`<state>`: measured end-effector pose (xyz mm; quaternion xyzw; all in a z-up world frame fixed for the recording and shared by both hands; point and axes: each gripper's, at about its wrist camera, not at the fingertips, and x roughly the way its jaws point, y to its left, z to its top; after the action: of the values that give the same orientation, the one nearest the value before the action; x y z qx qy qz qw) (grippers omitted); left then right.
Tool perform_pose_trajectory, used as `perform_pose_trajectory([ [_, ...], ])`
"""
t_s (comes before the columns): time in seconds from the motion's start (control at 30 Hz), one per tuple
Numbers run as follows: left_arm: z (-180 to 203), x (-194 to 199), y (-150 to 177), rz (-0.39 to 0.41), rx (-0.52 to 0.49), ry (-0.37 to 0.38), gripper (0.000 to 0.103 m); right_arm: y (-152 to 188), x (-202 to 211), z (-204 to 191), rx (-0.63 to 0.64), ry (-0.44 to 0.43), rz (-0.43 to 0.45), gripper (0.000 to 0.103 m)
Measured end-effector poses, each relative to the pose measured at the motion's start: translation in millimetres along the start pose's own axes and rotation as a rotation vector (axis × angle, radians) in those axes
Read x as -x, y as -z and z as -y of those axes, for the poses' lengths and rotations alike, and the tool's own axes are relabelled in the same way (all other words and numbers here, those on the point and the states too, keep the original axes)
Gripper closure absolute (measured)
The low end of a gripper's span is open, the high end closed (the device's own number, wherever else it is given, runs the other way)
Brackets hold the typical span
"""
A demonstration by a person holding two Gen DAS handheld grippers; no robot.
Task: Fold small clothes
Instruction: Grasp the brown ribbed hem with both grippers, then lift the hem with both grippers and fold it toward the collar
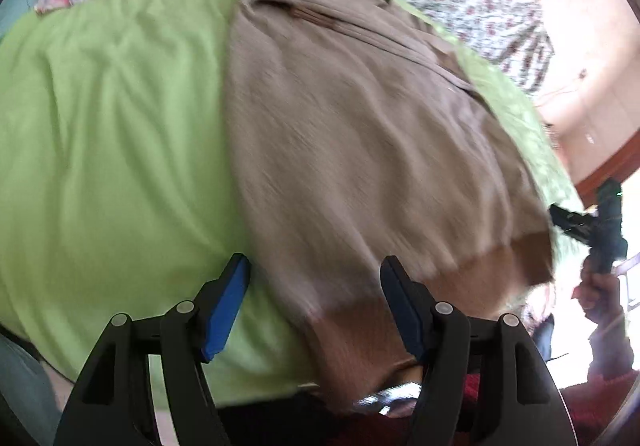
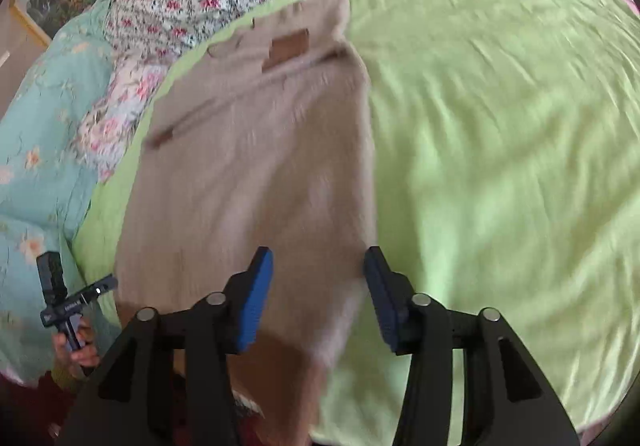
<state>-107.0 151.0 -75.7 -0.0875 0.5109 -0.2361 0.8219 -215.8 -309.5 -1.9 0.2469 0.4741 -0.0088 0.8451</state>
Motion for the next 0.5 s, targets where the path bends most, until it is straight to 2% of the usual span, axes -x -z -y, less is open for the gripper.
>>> perform_pose_trajectory([
  [0.1,13.0,-2.9,15.2,-0.012,-0.01,0.082,0.035,22.0,3.8,10.1,-0.023,-0.08,-0.032,0.052],
  [0.23,18.3,-6.7,21.0,-0.011,-0.029,0.107,0.04,28.0,-6.8,3.1,-0.004,-0.177,-0.059,0.052],
  [0.33,10.2,-7.0,18.9,-0.011,-0.02,0.12,0.059,27.6,-22.9,-7.6,0.026,-0.217,-0.085,0.052],
  [0.4,1.7,-6.7,17.5,-0.015,0.0,0.122,0.079,28.6,-27.5,-12.3,0.045,-0.235,-0.086,0.052],
  [0.43,-3.3,-6.0,17.4,-0.017,0.012,0.13,0.084,30.2,-27.1,-12.8,0.052,-0.241,-0.088,0.057],
  [0.47,-7.0,-4.6,17.8,-0.017,0.022,0.141,0.093,32.4,-26.7,-12.9,0.063,-0.251,-0.096,0.068],
  [0.5,-8.5,-2.3,18.9,-0.013,0.025,0.146,0.095,35.2,-26.9,-10.7,0.065,-0.261,-0.111,0.096],
])
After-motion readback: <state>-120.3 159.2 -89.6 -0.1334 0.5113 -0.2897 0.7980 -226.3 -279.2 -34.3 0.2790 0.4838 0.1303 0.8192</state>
